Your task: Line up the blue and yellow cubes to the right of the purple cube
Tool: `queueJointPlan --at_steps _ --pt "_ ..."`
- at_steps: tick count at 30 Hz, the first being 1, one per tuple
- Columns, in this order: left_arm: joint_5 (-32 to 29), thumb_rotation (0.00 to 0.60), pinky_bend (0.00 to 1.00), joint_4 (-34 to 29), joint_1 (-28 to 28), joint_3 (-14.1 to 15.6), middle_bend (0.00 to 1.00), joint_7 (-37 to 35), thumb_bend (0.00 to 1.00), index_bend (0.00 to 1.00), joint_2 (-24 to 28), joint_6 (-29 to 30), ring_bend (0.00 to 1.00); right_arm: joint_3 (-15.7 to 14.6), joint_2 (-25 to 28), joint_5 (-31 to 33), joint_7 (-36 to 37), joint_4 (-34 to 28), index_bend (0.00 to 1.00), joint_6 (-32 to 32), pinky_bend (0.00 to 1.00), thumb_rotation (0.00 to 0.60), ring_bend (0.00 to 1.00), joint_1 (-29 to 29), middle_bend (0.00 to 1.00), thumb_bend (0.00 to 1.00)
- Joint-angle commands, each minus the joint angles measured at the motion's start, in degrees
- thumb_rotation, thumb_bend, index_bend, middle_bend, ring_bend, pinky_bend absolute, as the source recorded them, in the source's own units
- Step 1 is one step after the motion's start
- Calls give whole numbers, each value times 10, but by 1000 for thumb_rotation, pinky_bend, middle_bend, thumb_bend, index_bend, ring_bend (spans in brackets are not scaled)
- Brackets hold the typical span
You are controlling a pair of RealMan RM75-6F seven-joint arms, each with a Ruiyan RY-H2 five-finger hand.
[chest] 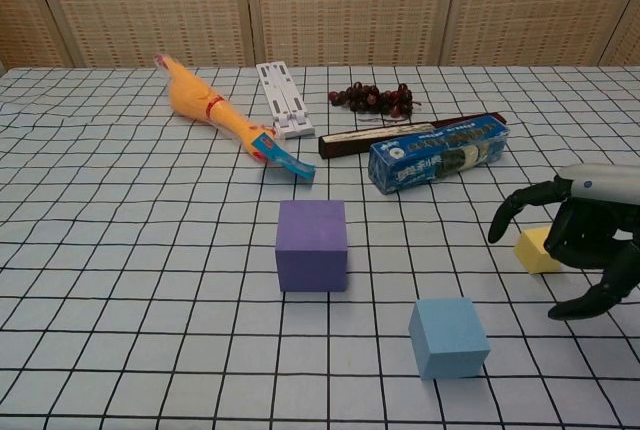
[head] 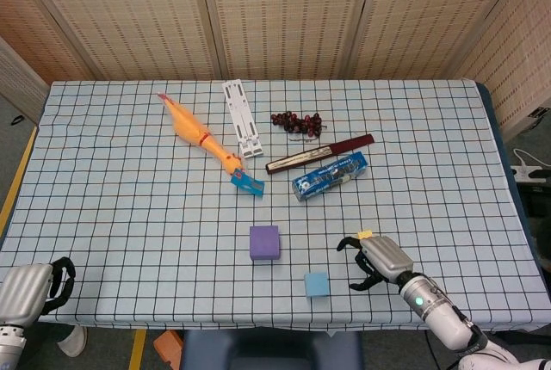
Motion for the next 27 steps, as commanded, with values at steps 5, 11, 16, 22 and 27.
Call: queueJointPlan --at_steps 5,11,16,22,27 --pt "-2 600 987 -1 0 -1 786 2 474 556 0 2 769 -12 -12 -14 27 4 324 -23 955 600 834 13 875 0" --pt "-5 600 987 -1 0 -1 787 2 471 559 0 2 769 -20 -35 -13 33 22 337 -30 955 600 834 22 877 0" --pt "-5 600 987 0 1 -2 786 0 473 561 0 3 769 -22 -52 -6 36 36 348 -35 955 600 834 30 877 0" --pt "-6 600 988 1 1 -2 787 -5 470 564 1 4 769 -27 -69 -1 40 49 360 -41 955 600 834 38 877 0" --pt "-5 600 987 0 2 -2 787 -9 472 565 2 5 769 -30 -81 5 39 59 370 -42 957 600 835 44 879 0"
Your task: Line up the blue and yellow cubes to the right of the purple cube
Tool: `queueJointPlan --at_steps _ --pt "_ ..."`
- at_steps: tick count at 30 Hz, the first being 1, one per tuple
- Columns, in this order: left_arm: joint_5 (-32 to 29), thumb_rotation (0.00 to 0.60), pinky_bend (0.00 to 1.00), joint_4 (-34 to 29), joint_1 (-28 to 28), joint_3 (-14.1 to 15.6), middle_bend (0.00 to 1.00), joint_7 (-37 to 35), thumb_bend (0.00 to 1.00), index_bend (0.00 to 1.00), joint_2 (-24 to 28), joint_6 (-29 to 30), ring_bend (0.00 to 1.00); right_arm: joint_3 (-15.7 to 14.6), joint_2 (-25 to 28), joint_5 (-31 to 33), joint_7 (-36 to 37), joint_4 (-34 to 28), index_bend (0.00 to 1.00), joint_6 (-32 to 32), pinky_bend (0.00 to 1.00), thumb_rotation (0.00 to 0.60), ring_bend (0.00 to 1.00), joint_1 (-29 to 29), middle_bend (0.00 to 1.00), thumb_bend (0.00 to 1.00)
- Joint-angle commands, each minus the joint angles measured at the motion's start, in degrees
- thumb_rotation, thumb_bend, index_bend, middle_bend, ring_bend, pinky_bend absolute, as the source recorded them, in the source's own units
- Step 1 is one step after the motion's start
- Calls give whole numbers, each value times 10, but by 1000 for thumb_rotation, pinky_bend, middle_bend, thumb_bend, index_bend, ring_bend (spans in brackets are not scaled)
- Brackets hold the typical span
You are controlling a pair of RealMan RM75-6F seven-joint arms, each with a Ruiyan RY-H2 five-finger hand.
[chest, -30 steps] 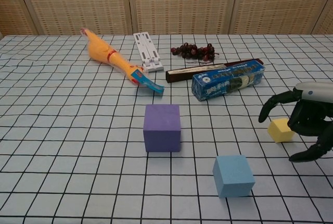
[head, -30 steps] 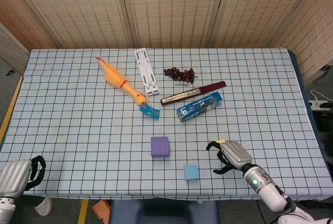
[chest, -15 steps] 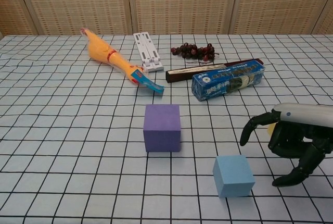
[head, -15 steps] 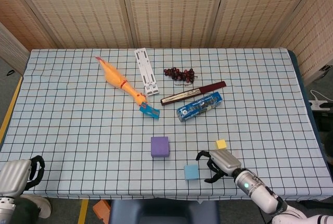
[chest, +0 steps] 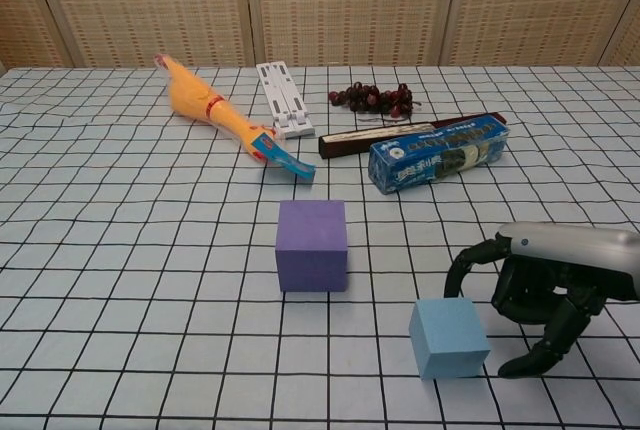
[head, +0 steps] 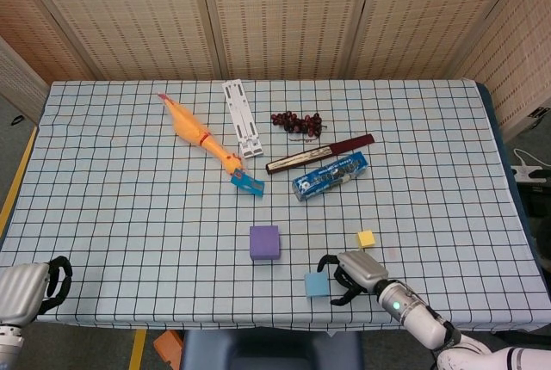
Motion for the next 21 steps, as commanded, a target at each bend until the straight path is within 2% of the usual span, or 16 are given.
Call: queueJointPlan --at_steps 1,11,21 --pt "1 600 987 0 0 0 787 -1 471 565 0 0 769 -1 -6 4 -1 5 374 1 958 600 835 2 879 0" --pt "1 600 987 1 0 0 787 -6 471 566 1 0 770 -3 -35 10 -11 30 434 23 975 600 851 3 888 0" --pt "2 600 987 1 0 0 787 -8 471 566 2 0 770 -5 -47 -3 4 40 448 31 984 600 856 0 895 0"
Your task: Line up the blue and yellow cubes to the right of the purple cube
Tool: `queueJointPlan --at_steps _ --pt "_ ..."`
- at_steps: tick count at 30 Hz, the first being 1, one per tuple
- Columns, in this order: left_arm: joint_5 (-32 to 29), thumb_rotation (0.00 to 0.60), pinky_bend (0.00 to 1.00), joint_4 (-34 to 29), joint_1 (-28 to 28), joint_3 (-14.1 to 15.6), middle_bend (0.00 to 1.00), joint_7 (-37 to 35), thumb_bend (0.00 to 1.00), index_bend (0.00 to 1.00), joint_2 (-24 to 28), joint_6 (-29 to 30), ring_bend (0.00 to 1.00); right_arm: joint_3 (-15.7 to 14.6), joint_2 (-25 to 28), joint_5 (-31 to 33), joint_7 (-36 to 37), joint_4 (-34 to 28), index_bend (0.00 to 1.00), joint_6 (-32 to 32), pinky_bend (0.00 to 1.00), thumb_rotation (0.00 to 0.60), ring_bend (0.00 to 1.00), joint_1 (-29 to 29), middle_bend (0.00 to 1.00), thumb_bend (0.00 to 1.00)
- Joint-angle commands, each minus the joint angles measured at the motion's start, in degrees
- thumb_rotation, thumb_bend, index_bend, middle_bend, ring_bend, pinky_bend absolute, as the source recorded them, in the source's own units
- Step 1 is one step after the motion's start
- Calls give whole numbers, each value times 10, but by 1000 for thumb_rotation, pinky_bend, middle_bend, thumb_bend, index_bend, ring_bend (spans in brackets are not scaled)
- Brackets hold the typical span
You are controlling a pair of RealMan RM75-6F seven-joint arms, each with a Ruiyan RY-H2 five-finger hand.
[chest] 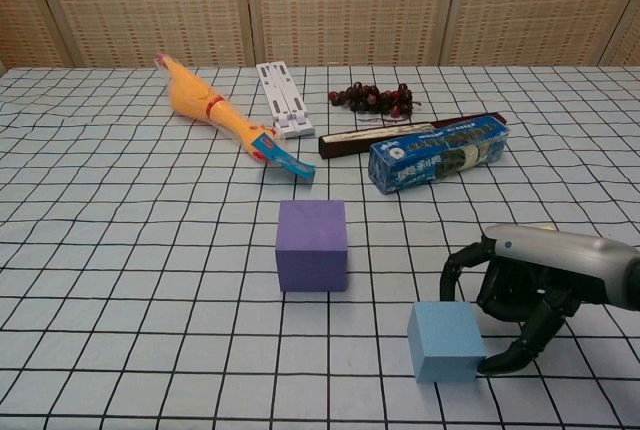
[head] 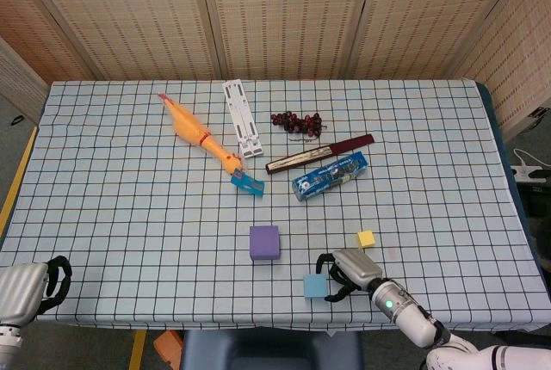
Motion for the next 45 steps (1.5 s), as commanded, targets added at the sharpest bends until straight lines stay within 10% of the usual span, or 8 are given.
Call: queueJointPlan --at_steps 1,21,45 --pt "0 600 987 0 0 0 787 0 471 566 0 -1 769 0 -2 -4 5 2 448 1 984 600 856 0 895 0" --pt "0 600 987 -1 -1 2 787 4 471 566 0 -3 769 26 -35 -9 2 52 500 69 992 600 866 -16 902 0" --pt "-3 600 988 -1 -1 1 787 7 469 566 -1 -3 769 80 -101 22 69 159 507 6 992 600 866 32 902 0"
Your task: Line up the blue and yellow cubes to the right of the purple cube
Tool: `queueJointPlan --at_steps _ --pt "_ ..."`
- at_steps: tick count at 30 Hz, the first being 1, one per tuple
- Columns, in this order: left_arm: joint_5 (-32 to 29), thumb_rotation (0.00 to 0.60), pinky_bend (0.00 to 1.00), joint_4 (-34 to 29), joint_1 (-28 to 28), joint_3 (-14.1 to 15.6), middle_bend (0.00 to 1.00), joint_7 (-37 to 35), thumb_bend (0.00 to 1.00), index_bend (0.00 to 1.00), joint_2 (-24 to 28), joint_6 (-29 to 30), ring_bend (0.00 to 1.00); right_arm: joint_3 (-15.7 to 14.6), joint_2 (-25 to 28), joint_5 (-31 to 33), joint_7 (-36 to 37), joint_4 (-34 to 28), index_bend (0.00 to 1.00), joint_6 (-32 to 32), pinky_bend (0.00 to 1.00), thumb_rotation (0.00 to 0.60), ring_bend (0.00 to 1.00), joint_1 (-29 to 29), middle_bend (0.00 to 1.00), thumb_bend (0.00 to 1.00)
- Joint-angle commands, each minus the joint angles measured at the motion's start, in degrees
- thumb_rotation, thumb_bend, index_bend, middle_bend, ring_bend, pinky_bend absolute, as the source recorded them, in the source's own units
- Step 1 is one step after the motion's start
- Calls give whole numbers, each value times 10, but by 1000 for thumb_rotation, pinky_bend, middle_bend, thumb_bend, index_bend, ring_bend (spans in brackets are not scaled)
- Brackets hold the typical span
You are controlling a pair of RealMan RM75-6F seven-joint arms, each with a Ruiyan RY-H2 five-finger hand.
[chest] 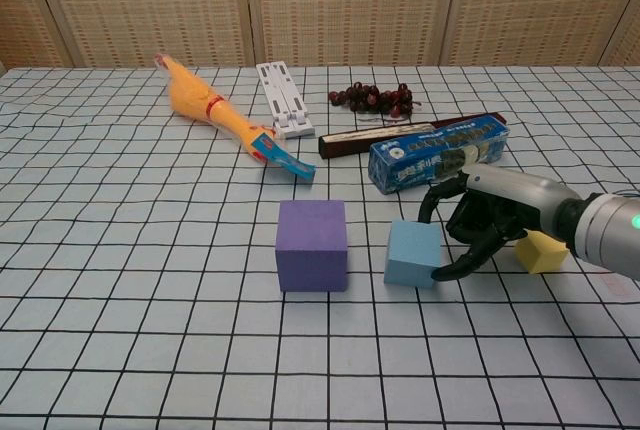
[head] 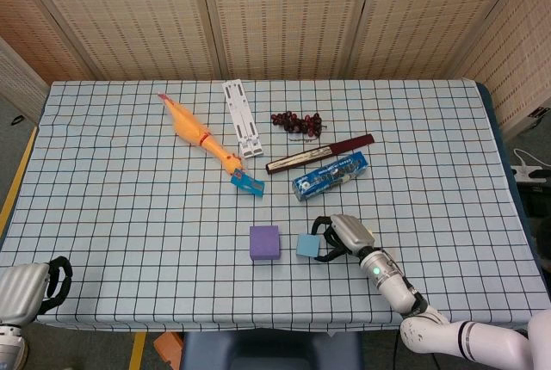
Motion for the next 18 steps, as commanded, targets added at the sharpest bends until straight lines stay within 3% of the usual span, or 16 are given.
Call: queueJointPlan --at_steps 1,18 --pt "0 600 988 0 0 0 787 1 469 566 0 -1 770 1 -3 -3 8 5 508 -6 992 600 866 4 902 0" --pt "-2 600 987 -1 -1 0 787 3 470 566 0 -2 769 8 -17 -15 38 28 512 -30 994 600 868 22 904 0"
